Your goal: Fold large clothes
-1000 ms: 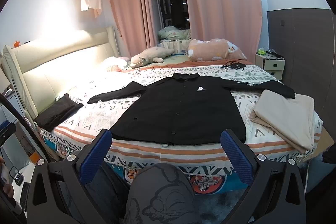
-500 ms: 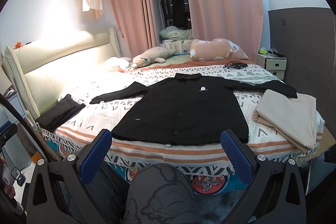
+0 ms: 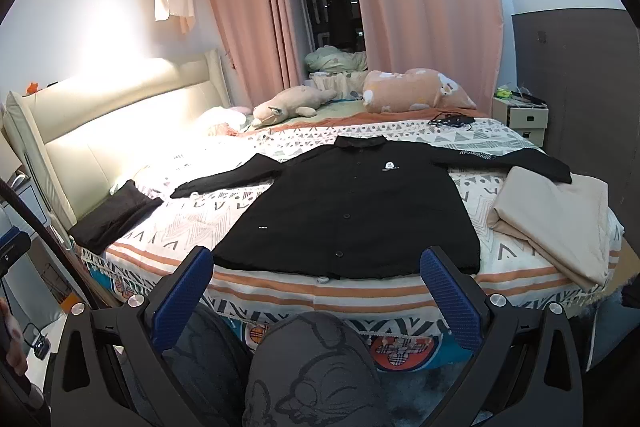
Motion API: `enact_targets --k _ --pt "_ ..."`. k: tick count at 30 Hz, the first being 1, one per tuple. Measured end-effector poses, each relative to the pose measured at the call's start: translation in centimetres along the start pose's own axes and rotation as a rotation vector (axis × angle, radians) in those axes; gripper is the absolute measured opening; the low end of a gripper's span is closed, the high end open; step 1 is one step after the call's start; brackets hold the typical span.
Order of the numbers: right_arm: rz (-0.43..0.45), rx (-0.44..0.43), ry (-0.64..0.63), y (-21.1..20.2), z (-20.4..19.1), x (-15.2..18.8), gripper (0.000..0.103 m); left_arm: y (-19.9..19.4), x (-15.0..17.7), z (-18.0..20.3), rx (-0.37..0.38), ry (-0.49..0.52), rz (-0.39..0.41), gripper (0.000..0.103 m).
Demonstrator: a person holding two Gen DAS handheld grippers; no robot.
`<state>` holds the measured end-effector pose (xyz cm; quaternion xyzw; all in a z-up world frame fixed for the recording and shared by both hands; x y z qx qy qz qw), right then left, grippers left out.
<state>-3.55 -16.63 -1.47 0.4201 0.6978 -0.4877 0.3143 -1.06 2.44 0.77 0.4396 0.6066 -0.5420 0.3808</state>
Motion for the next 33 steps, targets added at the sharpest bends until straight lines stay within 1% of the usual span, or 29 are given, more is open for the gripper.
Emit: enact_targets --k 3,6,10,13,17,20,23,26,29,33 --pt "-0.003 0.005 0.001 1.0 0.0 -0.4 0.103 1.1 0.0 -0.3 -0.022 -0.003 -0.009 0.103" --pt "-0.009 0.003 0.008 2.3 0.2 -1.1 0.103 2.8 -0.2 -0.7 -0.024 -0.015 -0.024 0.103" --pt "-0.016 0.007 0.016 4.3 0.3 -2.1 0.103 4.9 -0.8 -1.3 -0.003 -0.037 -0.029 0.103" --pt "-0.029 0.01 0.024 6.3 0.2 -3.0 0.103 6.6 -1.2 -1.6 0.006 -0.046 -0.038 0.103" --pt "-0.023 0.029 0.027 9.0 0.2 -4.2 0.103 9.1 -2.1 -2.0 -0.011 -0.043 -0.035 0.103" --pt "-0.018 0.04 0.031 11.1 -0.4 -5.2 0.103 11.1 -3.0 -2.6 -0.014 -0.061 -0.037 0.103" --pt "-0.014 0.047 0.028 13.3 -1.2 -6.1 0.103 13.3 -3.9 -3.3 -0.026 -0.051 -0.045 0.103" --pt "-0.015 0.054 0.013 15.9 -1.9 -7.3 0.103 15.7 -4.6 -4.0 -0.032 -0.048 -0.07 0.103" --pt "-0.019 0.057 0.003 18.1 -2.5 -8.2 0.103 18.2 -4.9 -5.0 -0.03 -0.071 -0.106 0.103" --pt "-0.039 0.034 0.003 21.4 -3.1 -9.6 0.103 21.0 -5.2 -6.2 -0.044 -0.087 -0.132 0.103"
Point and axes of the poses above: each gripper's, at about its wrist camera, not at the fingertips, and y roughly the way its jaws point, z to its right, x to its underside, the point moved 2 cm from there along y, roughly the way its jaws point, and after that the axes turned 10 degrees about y, right-handed, at the moved point
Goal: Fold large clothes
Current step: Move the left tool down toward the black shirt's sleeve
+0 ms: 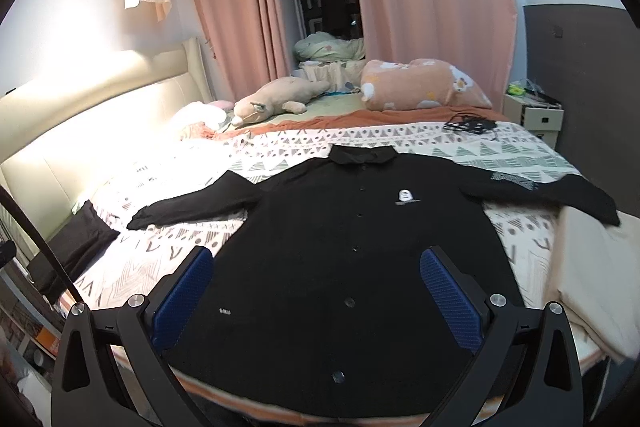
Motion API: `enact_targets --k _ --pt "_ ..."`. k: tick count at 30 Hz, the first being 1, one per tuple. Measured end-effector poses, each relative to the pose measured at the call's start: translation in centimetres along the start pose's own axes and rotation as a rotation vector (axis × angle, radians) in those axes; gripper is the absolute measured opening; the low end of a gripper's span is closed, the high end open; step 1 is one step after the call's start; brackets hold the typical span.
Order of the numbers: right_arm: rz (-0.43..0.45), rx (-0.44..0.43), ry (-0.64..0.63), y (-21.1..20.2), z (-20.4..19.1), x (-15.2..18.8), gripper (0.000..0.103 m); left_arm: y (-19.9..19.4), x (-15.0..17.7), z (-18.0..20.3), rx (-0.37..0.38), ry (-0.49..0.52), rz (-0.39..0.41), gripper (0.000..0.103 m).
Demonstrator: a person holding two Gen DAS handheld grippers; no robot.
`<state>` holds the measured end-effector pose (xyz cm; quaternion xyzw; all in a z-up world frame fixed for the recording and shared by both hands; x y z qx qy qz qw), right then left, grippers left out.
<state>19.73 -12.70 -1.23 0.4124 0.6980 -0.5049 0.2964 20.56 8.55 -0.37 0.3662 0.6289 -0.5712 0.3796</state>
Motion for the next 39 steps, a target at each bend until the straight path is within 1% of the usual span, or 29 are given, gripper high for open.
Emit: enact_targets --k 5,11,15,18,21,25,28,30,32,34,37,38,39 --pt "-0.03 -0.018 0.005 4.2 0.0 -2.0 0.103 3.6 -0.8 -1.4 -0.007 -0.023 -0.037 0.103" --pt "-0.044 -0.06 0.046 9.2 0.3 -4.1 0.103 8.7 -1.5 -3.4 -0.013 -0.061 -0.101 0.103" --pt "-0.073 -0.07 0.062 12.8 0.4 -5.1 0.103 12.1 -1.9 -4.8 -0.018 -0.085 -0.136 0.103" --pt "-0.092 -0.059 0.076 15.7 -0.1 -6.1 0.103 14.8 -2.3 -5.6 -0.012 -0.101 -0.161 0.103" --pt "-0.124 -0.066 0.107 18.6 -0.6 -7.0 0.103 17.5 -2.5 -6.7 -0.02 -0.117 -0.195 0.099" --pt "-0.163 -0.068 0.123 21.9 -1.8 -8.3 0.103 21.0 -2.8 -9.1 -0.027 -0.172 -0.232 0.097" --pt "-0.185 -0.077 0.13 24.5 -2.8 -9.5 0.103 23.3 -3.0 -11.0 -0.033 -0.21 -0.25 0.095" --pt "-0.191 -0.08 0.125 26.1 -3.4 -10.4 0.103 25.1 -3.1 -12.2 -0.037 -0.238 -0.275 0.085" --pt "-0.184 -0.097 0.125 27.7 -3.9 -11.2 0.103 26.7 -3.1 -13.4 -0.035 -0.265 -0.291 0.084" --pt "-0.186 -0.116 0.129 29.2 -4.1 -11.6 0.103 28.2 -3.1 -14.3 -0.051 -0.273 -0.306 0.084" --pt "-0.203 -0.107 0.12 31.5 -4.3 -11.8 0.103 30.7 -2.9 -15.8 -0.059 -0.299 -0.334 0.084" --pt "-0.212 -0.103 0.114 32.3 -4.5 -11.8 0.102 31.7 -2.7 -16.4 -0.064 -0.314 -0.348 0.084" --pt "-0.225 -0.1 0.11 33.1 -4.6 -11.7 0.097 32.6 -2.4 -17.0 -0.069 -0.325 -0.361 0.084"
Point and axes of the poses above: each gripper's, at about its wrist camera, not at the fingertips, and y roughly the way its jaws point, z to its right, x to its underside, the point moved 2 cm from there along y, roughly the way its jaws point, and after that the axes turned 10 degrees about y, right-handed, at the moved point
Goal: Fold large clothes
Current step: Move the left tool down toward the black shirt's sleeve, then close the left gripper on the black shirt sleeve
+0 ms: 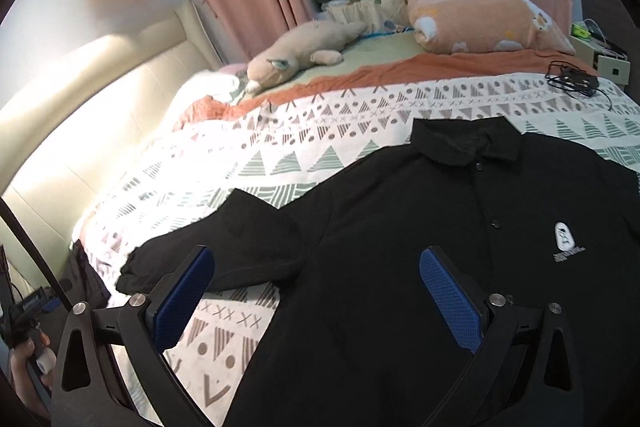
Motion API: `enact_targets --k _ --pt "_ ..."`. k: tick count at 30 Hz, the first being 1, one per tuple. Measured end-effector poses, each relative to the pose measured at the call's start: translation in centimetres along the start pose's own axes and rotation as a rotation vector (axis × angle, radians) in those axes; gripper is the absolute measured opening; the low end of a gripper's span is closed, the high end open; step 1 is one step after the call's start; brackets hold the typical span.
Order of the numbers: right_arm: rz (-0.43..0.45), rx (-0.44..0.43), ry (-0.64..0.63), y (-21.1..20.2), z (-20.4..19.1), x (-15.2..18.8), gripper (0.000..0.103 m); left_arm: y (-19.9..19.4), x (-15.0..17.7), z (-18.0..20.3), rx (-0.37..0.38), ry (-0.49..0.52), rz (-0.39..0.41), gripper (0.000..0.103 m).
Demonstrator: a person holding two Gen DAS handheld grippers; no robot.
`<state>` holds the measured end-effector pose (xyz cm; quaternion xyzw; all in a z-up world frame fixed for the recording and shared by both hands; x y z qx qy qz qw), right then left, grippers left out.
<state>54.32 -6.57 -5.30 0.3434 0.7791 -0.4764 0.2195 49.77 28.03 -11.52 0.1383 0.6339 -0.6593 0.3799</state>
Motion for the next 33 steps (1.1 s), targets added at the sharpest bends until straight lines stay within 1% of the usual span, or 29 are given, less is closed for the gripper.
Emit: enact_targets --k 3,4,6,8,11,13,16,18,19,20,21,22,23,25,26,27,29,31,33 --pt "-0.05 0.018 0.012 2.8 -0.2 -0.6 0.091 2.8 -0.6 -1.3 -0.033 -0.008 -0.03 0.084" --pt "-0.065 0.025 0.015 3.7 -0.3 -0.9 0.085 3.5 -0.8 -1.6 -0.039 -0.001 -0.034 0.084" --pt "-0.101 0.031 0.019 5.8 -0.7 -1.6 0.077 5.2 -1.1 -1.8 -0.056 0.041 -0.042 0.084" --pt "-0.117 0.035 0.034 7.5 -0.8 -2.1 0.075 7.0 -1.3 -2.0 -0.088 0.081 -0.069 0.084" --pt "-0.147 0.03 0.04 10.2 -1.2 -2.6 0.07 9.4 -1.5 -2.6 -0.131 0.116 -0.098 0.084" --pt "-0.161 0.027 0.039 11.8 -1.4 -2.6 0.062 11.2 -1.7 -3.2 -0.16 0.135 -0.126 0.084" --pt "-0.19 0.025 0.048 14.0 -1.1 -2.4 0.055 13.2 -1.7 -3.7 -0.186 0.164 -0.155 0.083" --pt "-0.213 0.029 0.057 15.5 -0.8 -2.0 0.052 14.8 -1.3 -3.8 -0.22 0.207 -0.193 0.084" --pt "-0.229 0.03 0.062 16.3 -0.7 -1.7 0.051 15.5 -1.0 -3.9 -0.224 0.214 -0.215 0.083" --pt "-0.245 0.028 0.067 17.0 -0.6 -1.4 0.051 16.2 -0.6 -4.1 -0.213 0.209 -0.233 0.077" --pt "-0.273 0.026 0.071 18.0 -0.5 -0.9 0.051 16.4 -0.4 -4.4 -0.183 0.181 -0.225 0.073" --pt "-0.306 0.033 0.072 19.2 -0.3 -0.3 0.051 16.3 -0.5 -4.5 -0.177 0.167 -0.215 0.069" --pt "-0.335 0.053 0.072 20.2 -0.1 0.4 0.051 16.2 -0.6 -4.3 -0.17 0.173 -0.217 0.058" --pt "-0.326 0.061 0.075 20.6 0.1 0.4 0.051 16.0 -0.8 -3.2 -0.217 0.237 -0.223 0.045" --pt "-0.331 0.059 0.085 20.4 0.1 0.1 0.051 15.9 -0.9 -2.7 -0.232 0.272 -0.23 0.033" --pt "-0.335 0.044 0.104 20.2 0.1 -0.2 0.051 15.8 -1.1 -2.3 -0.225 0.283 -0.237 0.028" --pt "-0.326 0.001 0.146 19.3 0.4 -0.8 0.051 14.9 -1.7 -1.4 -0.246 0.32 -0.224 0.027" --pt "-0.317 0.001 0.157 18.4 0.6 -1.1 0.051 13.3 -2.6 -0.4 -0.258 0.348 -0.189 0.027" --pt "-0.308 -0.021 0.171 17.1 1.0 -1.5 0.051 11.3 -3.8 0.6 -0.263 0.365 -0.145 0.027"
Point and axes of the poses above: each gripper's, at about its wrist camera, not at the fingertips, and y roughly the way its jaws point, z to its right, x to its underside, the point moved 2 cm from there along y, roughly the way its jaws point, and after that the axes turned 10 degrees about y, right-handed, at the moved point
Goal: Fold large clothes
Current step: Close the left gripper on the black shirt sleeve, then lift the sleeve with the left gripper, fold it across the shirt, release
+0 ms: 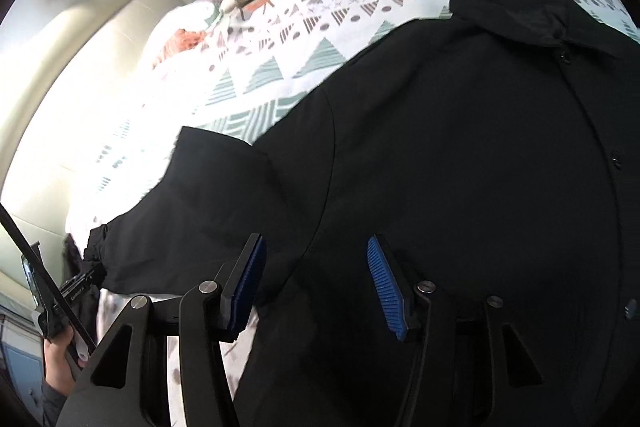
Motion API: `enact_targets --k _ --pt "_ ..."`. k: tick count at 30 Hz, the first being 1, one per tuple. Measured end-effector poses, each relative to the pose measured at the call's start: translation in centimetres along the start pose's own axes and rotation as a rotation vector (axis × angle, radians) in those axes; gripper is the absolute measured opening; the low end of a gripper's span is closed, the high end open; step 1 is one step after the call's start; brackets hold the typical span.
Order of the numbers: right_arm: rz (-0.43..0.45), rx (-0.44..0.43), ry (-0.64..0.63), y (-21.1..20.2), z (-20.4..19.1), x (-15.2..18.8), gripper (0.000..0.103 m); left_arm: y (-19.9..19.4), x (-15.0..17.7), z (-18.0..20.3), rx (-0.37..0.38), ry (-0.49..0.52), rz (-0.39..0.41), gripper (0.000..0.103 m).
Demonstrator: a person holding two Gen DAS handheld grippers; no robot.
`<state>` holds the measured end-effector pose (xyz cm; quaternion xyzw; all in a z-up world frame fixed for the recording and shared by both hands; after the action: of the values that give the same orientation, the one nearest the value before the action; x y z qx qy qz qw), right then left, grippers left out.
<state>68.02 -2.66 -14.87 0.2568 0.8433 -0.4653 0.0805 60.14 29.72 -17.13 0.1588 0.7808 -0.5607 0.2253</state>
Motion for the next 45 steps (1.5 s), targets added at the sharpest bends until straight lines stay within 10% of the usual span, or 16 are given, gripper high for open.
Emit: enact_targets --k 20,25,45 --pt "0.13 -0.027 0.101 -14.0 6.2 3.4 0.054 -23.6 -11.1 9.1 0.03 0.168 0.357 0.027" --pt "0.154 0.036 0.106 -17.1 8.5 6.0 0.068 -28.9 -13.4 13.8 0.051 0.236 0.433 0.027" --pt "0.303 0.035 0.401 -23.9 19.8 7.5 0.069 -37.2 -16.9 39.2 0.253 0.559 0.575 0.027"
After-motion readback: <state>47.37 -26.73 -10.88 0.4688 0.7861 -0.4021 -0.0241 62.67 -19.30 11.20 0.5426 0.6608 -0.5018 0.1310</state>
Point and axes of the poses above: each gripper's, at about its wrist camera, not at the fingertips, and y roughly the way its jaws point, z to its right, x to its underside, the point moved 2 cm from there along y, roughly the way its jaws point, and after that the axes turned 10 degrees about y, right-handed, at the moved point
